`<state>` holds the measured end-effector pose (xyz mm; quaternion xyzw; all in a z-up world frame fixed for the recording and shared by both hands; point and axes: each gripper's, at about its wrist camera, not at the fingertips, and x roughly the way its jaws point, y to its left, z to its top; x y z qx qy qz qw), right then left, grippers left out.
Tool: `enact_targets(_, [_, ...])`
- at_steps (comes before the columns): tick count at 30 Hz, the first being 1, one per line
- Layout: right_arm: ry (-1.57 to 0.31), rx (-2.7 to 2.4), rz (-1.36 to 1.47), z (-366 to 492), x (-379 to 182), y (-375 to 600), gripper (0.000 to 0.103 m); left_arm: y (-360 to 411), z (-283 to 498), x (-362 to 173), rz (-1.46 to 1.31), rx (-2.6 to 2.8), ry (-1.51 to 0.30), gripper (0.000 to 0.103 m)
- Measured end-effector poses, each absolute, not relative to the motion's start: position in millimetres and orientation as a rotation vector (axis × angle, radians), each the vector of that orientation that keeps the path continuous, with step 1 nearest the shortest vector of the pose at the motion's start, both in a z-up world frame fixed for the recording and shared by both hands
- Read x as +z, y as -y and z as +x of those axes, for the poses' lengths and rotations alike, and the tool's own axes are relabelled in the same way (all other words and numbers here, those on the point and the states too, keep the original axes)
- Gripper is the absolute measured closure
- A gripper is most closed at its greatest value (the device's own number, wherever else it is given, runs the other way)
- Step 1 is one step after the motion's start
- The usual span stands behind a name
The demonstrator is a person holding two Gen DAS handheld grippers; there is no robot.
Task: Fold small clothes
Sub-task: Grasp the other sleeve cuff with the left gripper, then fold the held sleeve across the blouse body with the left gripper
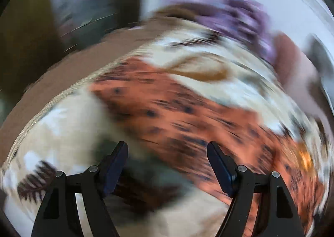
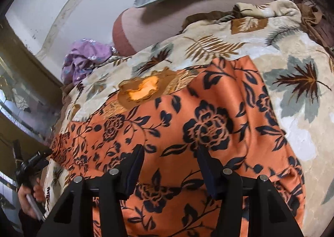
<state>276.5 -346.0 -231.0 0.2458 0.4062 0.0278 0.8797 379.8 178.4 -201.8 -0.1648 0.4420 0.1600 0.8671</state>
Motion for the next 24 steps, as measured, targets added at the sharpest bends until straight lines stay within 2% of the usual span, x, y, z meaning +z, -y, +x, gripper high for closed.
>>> enact_targets(7, [-0.856,0.046,0.52,275.2,-235.8,347.7,0.047,-261.6,376.8,-228.5,-0.669,0.352,-0.856,0.027])
enact_targets(10, [-0.858,0.051,0.536,278.6,-236.7,350.2,0.047,-263.8,387.3,-232.3,-0.783,0.214,-0.812,0.049])
enact_targets(20, [-0.889,0.055,0.449,291.3,-241.6,336.1,0.047,-277.5,413.7,-247.1,-0.95,0.11,-0.789,0.05])
enact_targets(24, [-0.877,0.045,0.44,291.0,-239.6,336.3,0.047,-287.3,410.2,-256.0,-1.013,0.143,-0.834,0.05])
